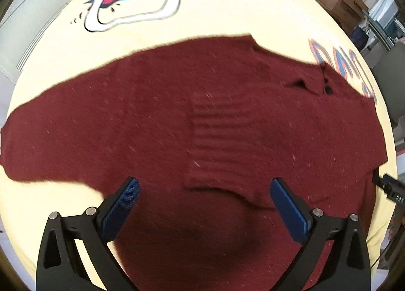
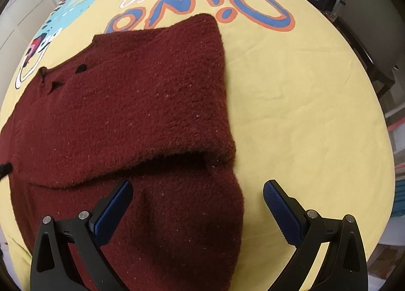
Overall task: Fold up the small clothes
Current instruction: 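Regrasp the folded sleeve cuff with the left tool and straighten it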
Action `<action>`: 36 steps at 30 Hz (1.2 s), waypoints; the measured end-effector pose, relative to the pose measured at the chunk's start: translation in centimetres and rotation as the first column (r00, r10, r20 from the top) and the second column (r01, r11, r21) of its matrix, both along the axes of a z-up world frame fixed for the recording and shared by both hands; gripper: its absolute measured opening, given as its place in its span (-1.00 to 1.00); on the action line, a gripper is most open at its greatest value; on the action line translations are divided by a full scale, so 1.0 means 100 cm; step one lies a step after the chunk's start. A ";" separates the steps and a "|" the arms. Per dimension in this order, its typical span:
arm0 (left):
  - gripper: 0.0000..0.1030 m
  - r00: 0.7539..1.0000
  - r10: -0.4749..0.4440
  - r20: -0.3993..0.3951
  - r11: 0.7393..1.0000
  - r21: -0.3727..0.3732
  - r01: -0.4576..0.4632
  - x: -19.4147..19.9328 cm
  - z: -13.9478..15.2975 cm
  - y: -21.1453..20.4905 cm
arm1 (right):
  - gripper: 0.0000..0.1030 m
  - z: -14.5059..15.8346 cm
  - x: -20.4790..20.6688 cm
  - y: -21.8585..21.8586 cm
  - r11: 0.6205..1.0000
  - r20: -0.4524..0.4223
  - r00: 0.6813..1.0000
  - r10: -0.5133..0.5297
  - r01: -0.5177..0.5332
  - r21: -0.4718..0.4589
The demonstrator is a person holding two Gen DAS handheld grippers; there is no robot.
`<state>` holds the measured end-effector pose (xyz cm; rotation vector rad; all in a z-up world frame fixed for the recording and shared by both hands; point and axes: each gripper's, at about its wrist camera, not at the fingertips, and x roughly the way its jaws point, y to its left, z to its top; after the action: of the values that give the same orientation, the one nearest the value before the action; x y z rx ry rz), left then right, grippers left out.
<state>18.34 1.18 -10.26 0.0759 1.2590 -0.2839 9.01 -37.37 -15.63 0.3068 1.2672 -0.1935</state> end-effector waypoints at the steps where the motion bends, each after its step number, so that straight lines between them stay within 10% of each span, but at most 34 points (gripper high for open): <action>1: 0.97 1.000 0.006 0.003 1.000 -0.003 -0.006 0.004 0.002 0.003 | 0.99 0.000 0.001 0.001 1.000 -0.002 1.000 0.001 -0.001 -0.002; 13: 0.93 0.995 -0.010 -0.094 0.999 0.033 0.013 0.047 -0.036 -0.019 | 0.99 0.004 0.003 0.000 1.000 -0.001 1.000 -0.010 0.010 -0.013; 18: 0.45 0.992 -0.030 -0.122 0.999 0.029 0.033 0.044 -0.046 -0.027 | 0.99 0.001 0.000 -0.004 1.000 -0.009 1.000 -0.014 0.014 -0.020; 23: -0.65 0.989 -0.087 -0.123 0.996 -0.008 0.087 0.037 -0.038 -0.031 | 0.99 0.002 -0.002 -0.011 0.999 -0.006 1.000 -0.027 0.026 -0.020; 36: -0.79 0.993 -0.109 0.044 0.994 -0.014 0.110 0.019 0.017 -0.003 | 0.99 0.028 0.003 -0.027 0.999 0.059 0.997 -0.055 0.054 0.007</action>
<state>20.25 0.90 -8.53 0.1364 1.2111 -0.3858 9.35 -40.05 -12.78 0.3497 1.2022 -0.2261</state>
